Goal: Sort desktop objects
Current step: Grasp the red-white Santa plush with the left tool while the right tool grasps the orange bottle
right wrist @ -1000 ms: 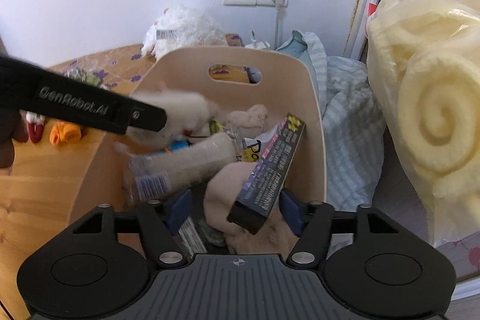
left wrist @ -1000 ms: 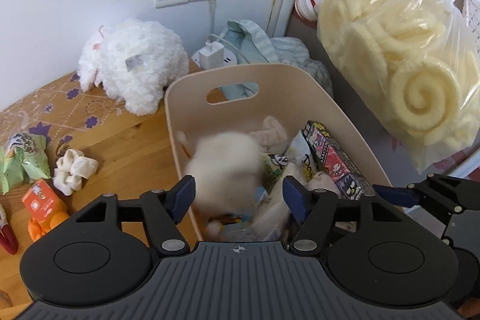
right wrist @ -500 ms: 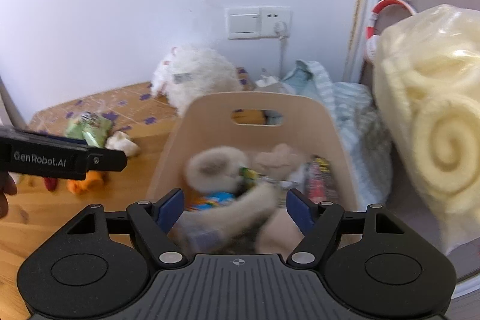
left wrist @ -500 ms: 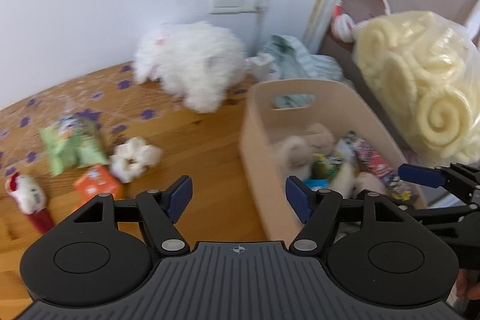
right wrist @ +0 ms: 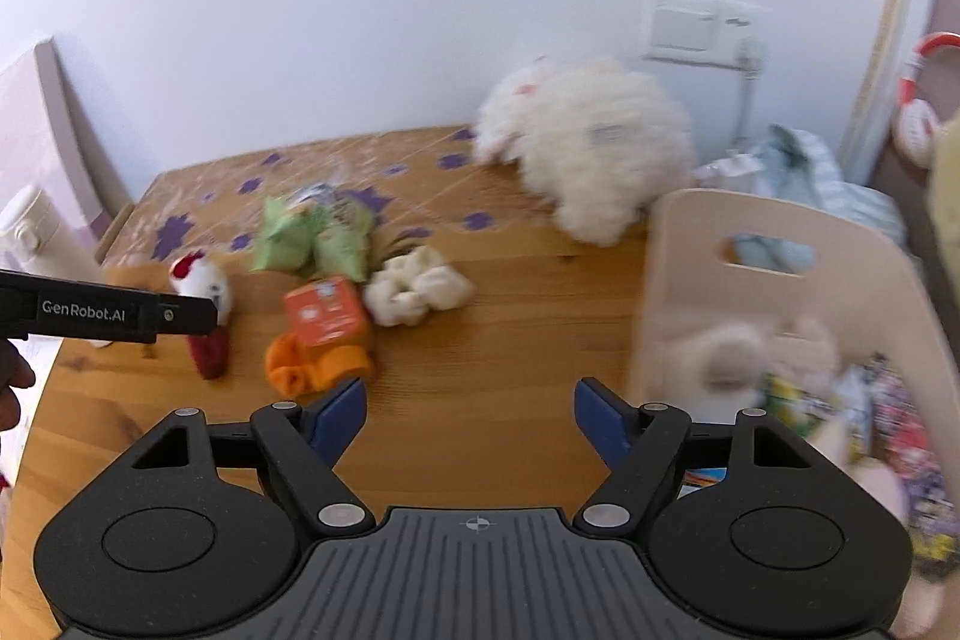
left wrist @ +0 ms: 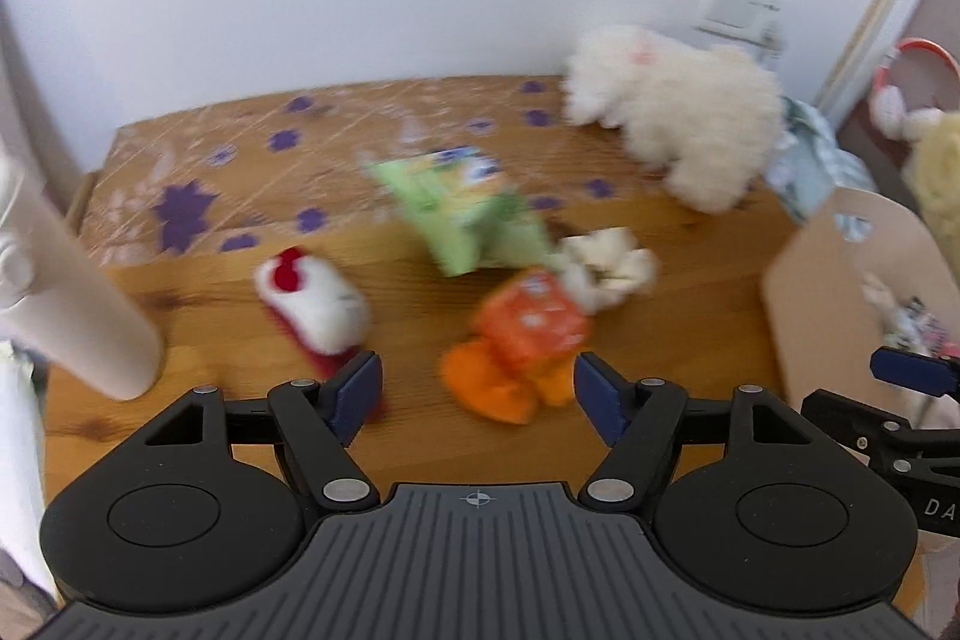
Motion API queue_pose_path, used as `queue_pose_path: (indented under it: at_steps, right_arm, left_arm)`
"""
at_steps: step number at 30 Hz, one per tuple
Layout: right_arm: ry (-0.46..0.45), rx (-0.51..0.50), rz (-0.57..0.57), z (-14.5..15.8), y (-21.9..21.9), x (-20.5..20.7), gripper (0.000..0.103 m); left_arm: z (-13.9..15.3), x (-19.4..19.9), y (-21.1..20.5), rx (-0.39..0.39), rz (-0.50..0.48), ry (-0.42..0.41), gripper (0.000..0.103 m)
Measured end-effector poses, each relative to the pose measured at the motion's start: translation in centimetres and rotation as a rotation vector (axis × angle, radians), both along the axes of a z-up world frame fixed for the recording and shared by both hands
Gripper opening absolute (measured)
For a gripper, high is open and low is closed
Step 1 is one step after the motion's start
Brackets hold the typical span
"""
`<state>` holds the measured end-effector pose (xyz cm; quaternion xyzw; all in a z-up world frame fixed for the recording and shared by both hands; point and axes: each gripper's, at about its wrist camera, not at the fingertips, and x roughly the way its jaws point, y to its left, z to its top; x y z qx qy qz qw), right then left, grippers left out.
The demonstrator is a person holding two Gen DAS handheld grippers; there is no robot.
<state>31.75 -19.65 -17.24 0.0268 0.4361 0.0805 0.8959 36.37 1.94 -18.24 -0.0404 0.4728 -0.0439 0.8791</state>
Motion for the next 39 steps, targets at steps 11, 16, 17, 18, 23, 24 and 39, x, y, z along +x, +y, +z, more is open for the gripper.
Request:
queue_pose_path:
  at_steps: [11,16,17,18,23,24,39]
  right_arm:
    - [0.075,-0.018,0.094,-3.8,6.2,5.7,0.079]
    - [0.107,-0.012,0.110,-5.7,7.6,8.1,0.079]
    - [0.115,-0.012,0.113,-6.2,7.8,8.6,0.079]
    - [0.123,-0.011,0.117,-6.6,8.0,9.0,0.078]
    - [0.151,-0.004,0.131,-8.5,9.1,10.7,0.077]
    - [0.153,-0.002,0.132,-8.7,9.2,10.9,0.076]
    - [0.164,0.037,0.138,-9.8,9.1,11.4,0.052]
  left_arm:
    - [-4.0,2.9,6.5,-0.018,0.081,0.075,0.072]
    - [-5.9,4.6,7.1,-0.019,0.078,0.098,0.072]
    - [-6.2,4.8,7.0,-0.011,0.073,0.099,0.072]
    - [-6.5,5.1,7.0,-0.004,0.070,0.101,0.072]
    - [-7.9,6.3,6.7,-0.003,0.066,0.123,0.072]
    - [-8.1,6.5,6.6,-0.002,0.067,0.126,0.072]
    - [-9.5,7.7,5.8,-0.007,0.030,0.158,0.013]
